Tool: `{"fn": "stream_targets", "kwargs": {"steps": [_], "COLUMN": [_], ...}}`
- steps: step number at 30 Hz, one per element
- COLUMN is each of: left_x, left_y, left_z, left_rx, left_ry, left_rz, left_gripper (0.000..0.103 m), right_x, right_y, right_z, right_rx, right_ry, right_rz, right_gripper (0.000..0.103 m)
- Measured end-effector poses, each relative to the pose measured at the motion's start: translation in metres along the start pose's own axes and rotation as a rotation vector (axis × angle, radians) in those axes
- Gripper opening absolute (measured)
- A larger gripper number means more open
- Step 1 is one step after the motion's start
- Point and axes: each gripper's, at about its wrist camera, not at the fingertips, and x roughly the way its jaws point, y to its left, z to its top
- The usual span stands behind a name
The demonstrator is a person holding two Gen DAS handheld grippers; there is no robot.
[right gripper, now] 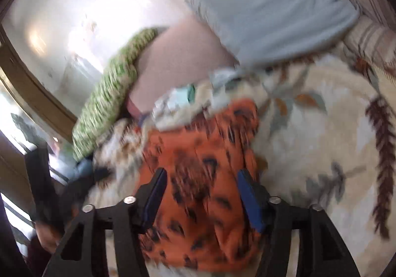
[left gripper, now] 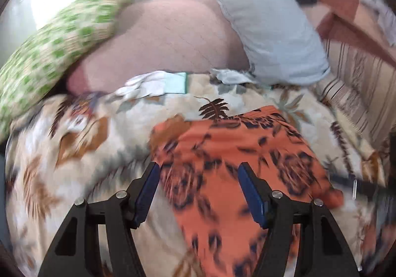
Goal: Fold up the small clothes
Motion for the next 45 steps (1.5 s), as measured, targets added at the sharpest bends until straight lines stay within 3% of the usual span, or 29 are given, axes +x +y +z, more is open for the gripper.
{"fn": "stream_targets", "kwargs": {"steps": [1, 4, 6, 8, 10, 12, 15, 18, 21, 24, 26, 28, 29, 30, 32, 35, 37, 40, 42, 44, 45], "left_x": [0.018, 0.082, 0.115, 0.132, 0.138, 0.133, 0.093, 0.047, 0.010, -0.008, -0.003, 0.006, 0.010, 0.009, 0.008, -0.003, -0.017, -0.044, -0.047, -0.028, -0.018], "left_y": [-0.002, -0.007, 0.001, 0.004, 0.004, 0.011, 0.023, 0.027, 0.019, -0.003, -0.021, -0.031, -0.030, -0.023, -0.010, -0.012, -0.011, -0.012, -0.027, -0.039, -0.038], "left_z": [0.010, 0.032, 0.042, 0.049, 0.056, 0.058, 0.050, 0.033, 0.000, -0.045, -0.075, -0.103, -0.110, -0.112, -0.112, -0.111, -0.108, -0.114, -0.122, -0.140, -0.146], "left_rx": [0.010, 0.009, -0.038, -0.050, -0.034, -0.093, -0.183, -0.179, -0.130, -0.044, 0.048, 0.111, 0.114, 0.072, -0.021, 0.022, -0.005, -0.036, 0.037, 0.114, 0.098], "left_ry": [0.028, 0.186, 0.242, 0.241, 0.219, 0.215, 0.123, 0.062, 0.049, 0.083, 0.119, 0.129, 0.125, 0.115, 0.155, 0.146, 0.131, 0.067, 0.057, 0.138, 0.172], "left_rz": [0.001, 0.018, 0.027, 0.044, 0.109, 0.118, 0.034, -0.006, -0.062, -0.075, -0.014, 0.061, 0.075, 0.051, -0.001, 0.003, -0.027, -0.096, -0.072, -0.006, -0.024], "left_gripper": [0.067, 0.059, 0.059, 0.061, 0.061, 0.060, 0.060, 0.060, 0.060, 0.060, 0.060, 0.061, 0.063, 0.064, 0.064, 0.063, 0.061, 0.060, 0.060, 0.060, 0.061], "right_x": [0.007, 0.018, 0.024, 0.040, 0.040, 0.035, 0.020, 0.004, -0.010, -0.014, -0.004, 0.024, 0.048, 0.062, 0.057, 0.050, 0.040, 0.007, -0.002, 0.006, 0.015], "right_y": [-0.004, -0.019, -0.034, -0.058, -0.068, -0.061, -0.045, -0.025, -0.010, 0.012, 0.021, 0.021, 0.015, 0.011, 0.014, 0.015, 0.012, 0.007, 0.002, -0.010, -0.017], "right_z": [-0.012, -0.027, -0.029, -0.034, -0.031, -0.024, -0.016, -0.011, -0.010, -0.015, -0.019, -0.029, -0.037, -0.047, -0.050, -0.052, -0.048, -0.033, -0.023, -0.023, -0.026], "right_rx": [0.012, 0.044, 0.064, 0.160, 0.212, 0.163, 0.097, 0.021, -0.029, -0.097, -0.136, -0.110, -0.082, -0.068, -0.103, -0.109, -0.089, -0.037, -0.045, -0.019, -0.005], "right_ry": [0.048, 0.109, 0.151, 0.247, 0.255, 0.233, 0.154, 0.067, 0.014, 0.030, 0.071, 0.223, 0.338, 0.399, 0.370, 0.397, 0.398, 0.310, 0.252, 0.266, 0.306], "right_rz": [0.003, -0.069, -0.139, -0.067, -0.019, -0.030, -0.021, -0.014, 0.037, 0.069, 0.059, 0.071, 0.061, 0.080, 0.091, 0.089, 0.102, 0.171, 0.138, 0.096, 0.078], "right_gripper": [0.043, 0.042, 0.041, 0.042, 0.042, 0.043, 0.044, 0.044, 0.044, 0.044, 0.044, 0.044, 0.045, 0.045, 0.045, 0.045, 0.044, 0.044, 0.044, 0.043, 0.044]}}
